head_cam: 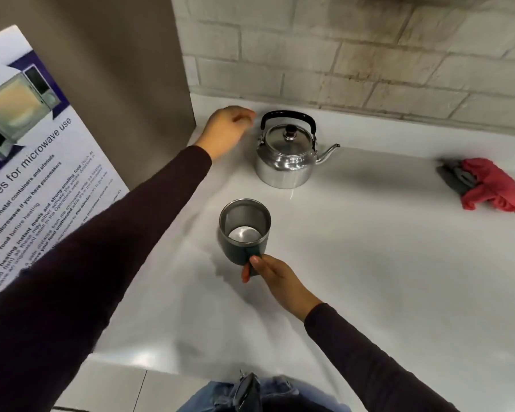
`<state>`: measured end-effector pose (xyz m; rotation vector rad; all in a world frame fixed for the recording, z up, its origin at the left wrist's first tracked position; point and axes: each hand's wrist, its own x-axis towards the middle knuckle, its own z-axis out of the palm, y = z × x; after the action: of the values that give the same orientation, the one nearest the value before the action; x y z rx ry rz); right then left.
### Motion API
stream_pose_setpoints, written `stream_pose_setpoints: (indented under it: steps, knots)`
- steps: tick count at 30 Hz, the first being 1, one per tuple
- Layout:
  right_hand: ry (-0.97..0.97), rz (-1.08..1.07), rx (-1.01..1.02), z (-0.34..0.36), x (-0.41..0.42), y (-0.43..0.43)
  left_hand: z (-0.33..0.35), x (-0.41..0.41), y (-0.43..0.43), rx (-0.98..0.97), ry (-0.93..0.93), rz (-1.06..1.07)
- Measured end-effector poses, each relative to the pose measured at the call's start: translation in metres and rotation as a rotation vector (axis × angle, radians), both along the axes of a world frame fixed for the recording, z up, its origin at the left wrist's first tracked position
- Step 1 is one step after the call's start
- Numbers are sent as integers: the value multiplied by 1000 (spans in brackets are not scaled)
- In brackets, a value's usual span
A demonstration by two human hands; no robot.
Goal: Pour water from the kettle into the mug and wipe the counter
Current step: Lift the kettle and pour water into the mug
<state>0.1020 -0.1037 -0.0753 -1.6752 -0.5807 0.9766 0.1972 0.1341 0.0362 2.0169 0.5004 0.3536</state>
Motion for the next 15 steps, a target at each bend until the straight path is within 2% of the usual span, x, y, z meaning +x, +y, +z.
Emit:
stream_pose_setpoints:
  steps: [4, 6, 7, 9, 12, 15]
  knots:
    - [8, 20, -43, 1, 0, 1, -10, 68, 12, 160, 321, -35]
    - [17, 26, -48, 1, -2, 1, -20, 84, 11, 135, 425, -45]
    - [22, 23, -48, -1, -3, 0, -25, 89, 9, 63, 436, -56]
    - [26, 3, -43, -3, -4, -2, -31, 102, 5, -172, 400, -21]
    - [28, -20, -33, -3, -5, -2, -35, 117, 5, -470, 240, 72]
    - [16, -25, -23, -2, -7, -1, -34, 124, 6, -509, 105, 118]
